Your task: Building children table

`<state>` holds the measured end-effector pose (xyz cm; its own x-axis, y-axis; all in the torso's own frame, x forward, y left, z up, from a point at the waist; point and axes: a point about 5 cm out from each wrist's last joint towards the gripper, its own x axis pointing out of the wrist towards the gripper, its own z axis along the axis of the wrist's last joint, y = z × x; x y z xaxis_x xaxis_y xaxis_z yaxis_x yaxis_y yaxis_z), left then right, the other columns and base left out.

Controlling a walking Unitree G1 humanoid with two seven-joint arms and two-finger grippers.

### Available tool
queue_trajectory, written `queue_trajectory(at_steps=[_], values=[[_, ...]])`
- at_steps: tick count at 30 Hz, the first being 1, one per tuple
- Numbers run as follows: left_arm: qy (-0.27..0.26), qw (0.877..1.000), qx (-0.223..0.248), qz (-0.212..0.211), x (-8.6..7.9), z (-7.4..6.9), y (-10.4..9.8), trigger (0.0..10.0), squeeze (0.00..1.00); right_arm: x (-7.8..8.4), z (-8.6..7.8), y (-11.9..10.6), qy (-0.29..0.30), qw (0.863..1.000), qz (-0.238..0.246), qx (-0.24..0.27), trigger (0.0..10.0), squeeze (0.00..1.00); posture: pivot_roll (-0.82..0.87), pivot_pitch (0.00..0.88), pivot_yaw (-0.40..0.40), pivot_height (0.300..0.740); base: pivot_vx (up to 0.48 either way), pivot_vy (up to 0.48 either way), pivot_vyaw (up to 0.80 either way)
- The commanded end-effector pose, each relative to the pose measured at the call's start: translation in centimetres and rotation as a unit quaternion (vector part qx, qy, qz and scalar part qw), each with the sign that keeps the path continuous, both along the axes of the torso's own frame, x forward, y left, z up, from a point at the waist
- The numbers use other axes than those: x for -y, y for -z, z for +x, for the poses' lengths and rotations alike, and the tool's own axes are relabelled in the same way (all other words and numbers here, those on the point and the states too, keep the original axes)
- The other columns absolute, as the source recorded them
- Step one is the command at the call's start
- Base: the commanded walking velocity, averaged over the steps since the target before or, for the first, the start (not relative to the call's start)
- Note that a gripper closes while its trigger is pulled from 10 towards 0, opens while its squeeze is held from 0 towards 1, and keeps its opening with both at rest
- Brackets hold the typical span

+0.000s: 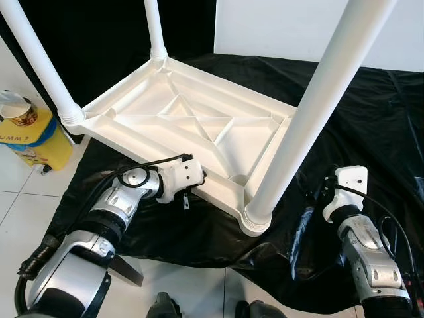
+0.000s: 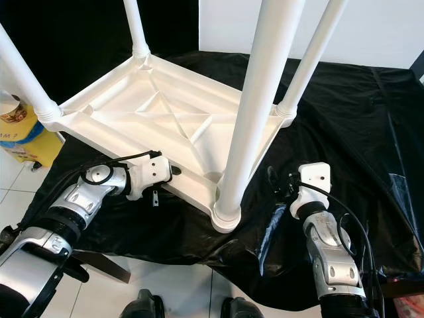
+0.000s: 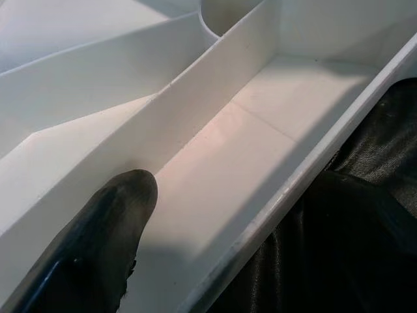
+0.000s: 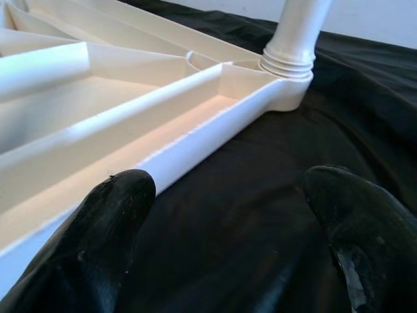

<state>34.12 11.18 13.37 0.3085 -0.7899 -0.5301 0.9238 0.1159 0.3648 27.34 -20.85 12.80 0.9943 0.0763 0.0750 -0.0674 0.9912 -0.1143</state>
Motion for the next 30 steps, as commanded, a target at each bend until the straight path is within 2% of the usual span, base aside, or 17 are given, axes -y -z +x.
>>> queue_trajectory(at_steps=[1, 4, 9, 12, 13, 18, 21, 26, 28, 30], values=[[-0.042, 0.999, -0.019, -0.024, 0.3, 0.3, 0.7, 10.0, 0.00, 0.5, -0.5, 0.2, 0.014, 1.000, 0.004, -0.005, 10.0, 0.00, -0.01, 0.157, -0.033, 0.740, 0.000, 0.000, 0.00], [-0.089, 0.994, -0.023, -0.058, 0.8, 1.0, 0.6, 10.0, 0.00, 0.8, -0.9, 0.0, 0.026, 1.000, 0.011, 0.004, 10.0, 0.00, -0.02, 0.156, -0.027, 0.740, 0.000, 0.000, 0.00], [-0.139, 0.986, 0.010, -0.091, 1.7, 2.1, 0.0, 10.0, 0.00, 1.0, -1.4, -0.4, 0.037, 0.999, 0.017, 0.020, 10.0, 0.00, -0.03, 0.150, -0.022, 0.740, 0.000, 0.000, 0.00], [-0.145, 0.984, 0.010, -0.100, 2.1, 2.2, -0.1, 10.0, 0.00, 1.1, -1.6, -0.5, 0.041, 0.999, 0.019, 0.021, 10.0, 0.00, -0.03, 0.150, -0.022, 0.740, 0.000, 0.000, 0.00], [-0.139, 0.984, 0.013, -0.112, 2.4, 2.0, -0.2, 10.0, 0.00, 1.1, -2.3, -0.8, 0.019, 0.999, 0.020, 0.030, 10.0, 0.00, -0.04, 0.146, -0.016, 0.740, 0.000, 0.000, 0.00], [-0.140, 0.982, 0.023, -0.123, 2.5, 1.9, -0.5, 10.0, 0.00, 1.1, -3.2, -1.0, -0.013, 0.999, 0.019, 0.031, 10.0, 0.00, -0.05, 0.145, -0.008, 0.740, 0.000, 0.000, 0.00], [-0.161, 0.973, 0.058, -0.153, 0.9, 1.9, -1.5, 10.0, 0.00, 1.6, -5.0, -1.7, -0.088, 0.996, -0.002, 0.014, 10.0, 0.00, -0.07, 0.144, 0.011, 0.740, 0.000, 0.000, 0.00], [-0.177, 0.966, 0.081, -0.172, -0.4, 1.7, -2.4, 10.0, 0.00, 2.0, -5.6, -2.3, -0.127, 0.992, -0.015, 0.001, 10.0, 0.00, -0.08, 0.138, 0.017, 0.740, 0.000, 0.000, 0.00], [-0.191, 0.959, 0.114, -0.177, -1.4, 1.5, -3.2, 10.0, 0.00, 2.2, -5.8, -2.7, -0.164, 0.986, -0.032, -0.014, 10.0, 0.00, -0.08, 0.132, 0.013, 0.740, 0.000, 0.000, 0.00], [-0.197, 0.955, 0.129, -0.179, -1.7, 1.4, -3.5, 10.0, 0.00, 2.3, -5.9, -2.8, -0.184, 0.982, -0.038, -0.023, 10.0, 0.00, -0.08, 0.123, 0.005, 0.740, 0.000, 0.000, 0.00]])
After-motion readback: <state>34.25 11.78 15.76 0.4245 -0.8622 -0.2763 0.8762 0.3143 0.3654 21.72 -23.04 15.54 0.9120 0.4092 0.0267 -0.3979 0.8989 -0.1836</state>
